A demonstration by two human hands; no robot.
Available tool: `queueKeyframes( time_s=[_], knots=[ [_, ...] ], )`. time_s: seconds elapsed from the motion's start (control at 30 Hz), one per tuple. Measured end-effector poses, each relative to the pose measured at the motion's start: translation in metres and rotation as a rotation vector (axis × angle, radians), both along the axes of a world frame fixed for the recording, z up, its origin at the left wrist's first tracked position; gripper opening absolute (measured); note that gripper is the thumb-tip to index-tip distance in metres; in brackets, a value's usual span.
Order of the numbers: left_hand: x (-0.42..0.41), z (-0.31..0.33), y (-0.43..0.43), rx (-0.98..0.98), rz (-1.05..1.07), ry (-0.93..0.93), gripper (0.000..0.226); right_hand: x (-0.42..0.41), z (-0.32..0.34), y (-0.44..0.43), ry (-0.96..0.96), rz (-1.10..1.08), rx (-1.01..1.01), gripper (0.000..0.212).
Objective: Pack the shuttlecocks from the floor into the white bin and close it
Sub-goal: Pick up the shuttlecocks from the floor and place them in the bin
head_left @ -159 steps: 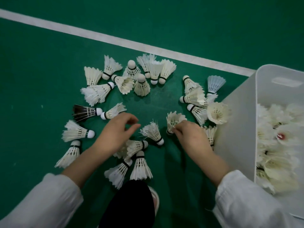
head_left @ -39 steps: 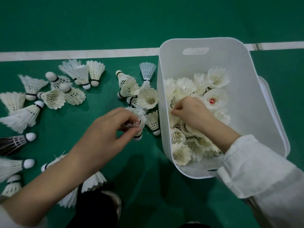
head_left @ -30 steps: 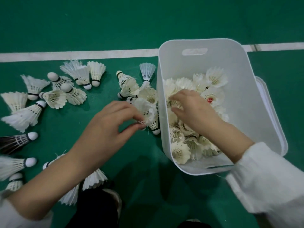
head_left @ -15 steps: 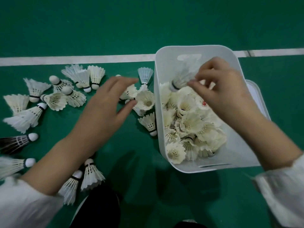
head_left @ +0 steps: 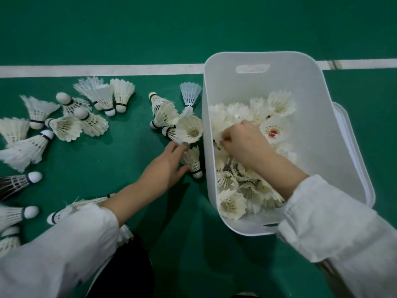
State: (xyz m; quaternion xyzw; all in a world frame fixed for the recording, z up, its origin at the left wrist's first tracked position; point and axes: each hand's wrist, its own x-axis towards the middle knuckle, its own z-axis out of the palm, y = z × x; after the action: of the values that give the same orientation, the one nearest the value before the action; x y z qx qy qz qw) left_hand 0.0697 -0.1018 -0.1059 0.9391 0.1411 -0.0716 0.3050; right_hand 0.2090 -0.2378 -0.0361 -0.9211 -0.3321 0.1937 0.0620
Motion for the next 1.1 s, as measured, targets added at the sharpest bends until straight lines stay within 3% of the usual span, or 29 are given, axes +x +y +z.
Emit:
queueKeyframes(
  time_s=[0.13,0.43,0.6,0.73,0.87,0.97,1.1],
  knots=[
    [0.002,-0.003,-0.001,-0.093,-0.018,-0.006,0.021,0.0,0.003,0.001,0.061,-0.066,0.07,0.02],
    [-0.034,0.024,0.015,-0.032,0.119,-0.073,0.013,-0.018,-0.006,0.011,-0.061,0.188,-0.292,0.02],
    [-0.057,0.035,0.033,-0.025,0.217,-0.134,0.011,-0.02,0.041,0.002,-0.038,0.138,-0.086,0.03],
    [-0.066,0.048,0.045,-0.085,0.185,-0.156,0.012,-0.016,0.101,0.005,-0.19,0.037,0.119,0.022],
    [-0.071,0.059,0.053,-0.12,0.243,-0.191,0.013,-0.041,0.119,0.041,-0.106,0.172,0.203,0.022],
    [-0.078,0.063,0.061,-0.151,0.297,-0.209,0.01,-0.067,0.079,0.077,0.009,0.229,0.036,0.027],
    [-0.091,0.06,0.076,-0.167,0.371,-0.226,0.008,-0.084,0.03,0.111,0.186,0.023,-0.192,0.03]
  ],
)
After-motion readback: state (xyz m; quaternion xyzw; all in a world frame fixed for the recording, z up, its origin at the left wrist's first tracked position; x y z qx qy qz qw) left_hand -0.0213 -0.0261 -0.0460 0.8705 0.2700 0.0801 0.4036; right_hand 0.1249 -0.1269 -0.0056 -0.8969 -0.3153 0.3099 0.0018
